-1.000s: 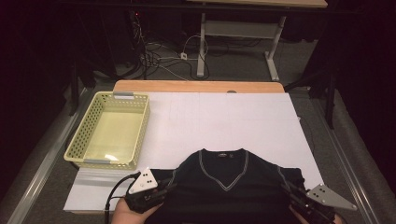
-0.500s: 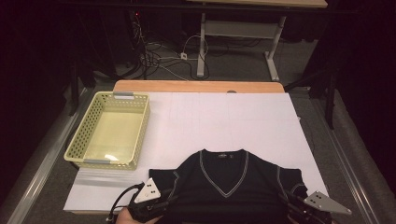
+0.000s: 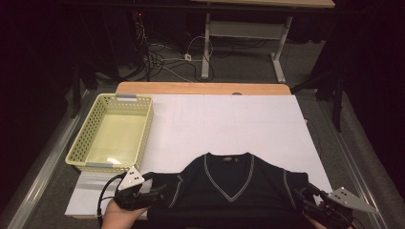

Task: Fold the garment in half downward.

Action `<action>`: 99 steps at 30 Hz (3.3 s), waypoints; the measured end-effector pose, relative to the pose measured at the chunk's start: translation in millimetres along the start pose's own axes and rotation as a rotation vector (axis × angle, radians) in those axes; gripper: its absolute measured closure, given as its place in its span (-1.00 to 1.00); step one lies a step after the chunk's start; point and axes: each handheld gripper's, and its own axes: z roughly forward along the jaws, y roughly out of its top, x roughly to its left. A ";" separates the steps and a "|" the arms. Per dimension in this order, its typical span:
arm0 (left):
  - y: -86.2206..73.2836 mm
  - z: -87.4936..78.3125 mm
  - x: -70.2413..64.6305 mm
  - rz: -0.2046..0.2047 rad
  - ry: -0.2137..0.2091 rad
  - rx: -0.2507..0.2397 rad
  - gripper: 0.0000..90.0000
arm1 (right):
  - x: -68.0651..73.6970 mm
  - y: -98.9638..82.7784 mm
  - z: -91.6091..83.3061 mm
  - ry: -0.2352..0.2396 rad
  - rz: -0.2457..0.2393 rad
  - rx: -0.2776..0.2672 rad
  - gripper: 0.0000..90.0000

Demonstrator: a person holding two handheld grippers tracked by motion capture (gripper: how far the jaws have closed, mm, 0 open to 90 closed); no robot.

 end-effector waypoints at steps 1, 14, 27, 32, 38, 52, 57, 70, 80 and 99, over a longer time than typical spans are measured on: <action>-0.4 1.8 1.6 -0.011 -0.001 0.005 -0.27 | -3.1 2.0 2.9 -0.008 -0.005 0.009 0.00; 13.3 31.6 6.8 -0.041 0.068 0.144 -0.39 | -48.3 16.2 47.8 -0.055 0.074 0.200 -0.29; 21.0 37.2 -1.6 0.026 0.012 0.117 0.73 | -27.9 19.5 54.2 0.045 -0.019 0.236 0.69; 20.8 30.6 2.7 0.000 0.005 0.078 0.72 | -26.0 20.1 52.3 0.042 -0.039 0.228 0.74; 15.8 20.5 8.5 -0.017 -0.014 0.081 0.29 | -27.3 16.3 48.8 0.039 -0.030 0.210 0.74; 11.3 28.2 16.9 -0.067 0.057 0.127 -0.30 | -28.6 13.7 49.2 0.038 -0.027 0.191 0.72; 12.6 29.1 17.1 -0.067 0.007 0.122 0.11 | -27.9 13.8 49.4 0.035 -0.023 0.192 0.72; 63.0 4.3 3.9 0.010 0.045 -0.025 0.81 | -35.3 45.3 28.2 -0.025 -0.043 0.091 0.81; 123.7 20.7 13.2 0.010 0.131 -0.039 0.80 | -55.7 98.1 24.6 -0.089 -0.063 0.025 0.81; 154.3 103.7 40.3 -0.048 0.182 0.071 0.05 | -105.4 96.6 104.6 -0.108 0.021 0.061 0.12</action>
